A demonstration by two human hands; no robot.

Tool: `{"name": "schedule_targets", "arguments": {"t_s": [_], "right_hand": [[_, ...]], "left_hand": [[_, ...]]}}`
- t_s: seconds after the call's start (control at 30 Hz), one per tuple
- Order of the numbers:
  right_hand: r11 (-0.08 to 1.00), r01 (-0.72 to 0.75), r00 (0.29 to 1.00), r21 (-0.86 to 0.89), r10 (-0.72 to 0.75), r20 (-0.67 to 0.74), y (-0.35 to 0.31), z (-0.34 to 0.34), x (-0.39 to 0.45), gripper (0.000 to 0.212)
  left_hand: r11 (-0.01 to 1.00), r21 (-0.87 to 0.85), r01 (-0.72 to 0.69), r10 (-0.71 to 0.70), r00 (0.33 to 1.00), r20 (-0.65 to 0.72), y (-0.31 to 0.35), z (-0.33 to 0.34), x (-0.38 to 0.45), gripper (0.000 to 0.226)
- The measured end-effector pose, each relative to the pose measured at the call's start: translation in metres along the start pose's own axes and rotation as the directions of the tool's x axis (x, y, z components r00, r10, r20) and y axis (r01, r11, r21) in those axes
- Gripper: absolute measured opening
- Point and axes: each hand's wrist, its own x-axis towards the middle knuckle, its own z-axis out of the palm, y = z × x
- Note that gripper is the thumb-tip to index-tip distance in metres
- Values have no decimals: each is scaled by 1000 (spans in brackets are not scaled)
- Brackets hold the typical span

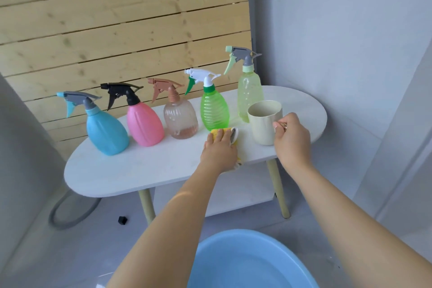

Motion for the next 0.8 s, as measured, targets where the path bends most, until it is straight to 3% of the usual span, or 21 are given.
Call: {"name": "schedule_targets", "arguments": {"t_s": [0.23,0.33,0.43,0.53,0.67,0.8], "right_hand": [[999,-53,998,10,53,38,-12,28,-8,17],[994,-46,999,-103,49,20,-15,31,-11,21],[938,42,994,-345,-73,-77,-20,30,-16,28],[877,240,944,-416,-311,-110,-36,35,-25,29],[856,434,894,-282,-447,20,-60,58,-44,21],[883,388,904,-264,-309,297,-67,80,-63,29]], "left_hand": [[998,-18,57,-58,994,-91,-47,-14,-17,56],[995,-28,98,-100,989,-113,-67,-16,-22,55],[991,-56,124,-130,983,-127,-91,-22,-32,56],[984,-38,177,-180,978,-103,-120,-28,-45,58],[964,-39,264,-267,956,-123,-157,-39,-62,57],[945,-29,327,-328,933,-152,-190,-53,-76,55]]}}
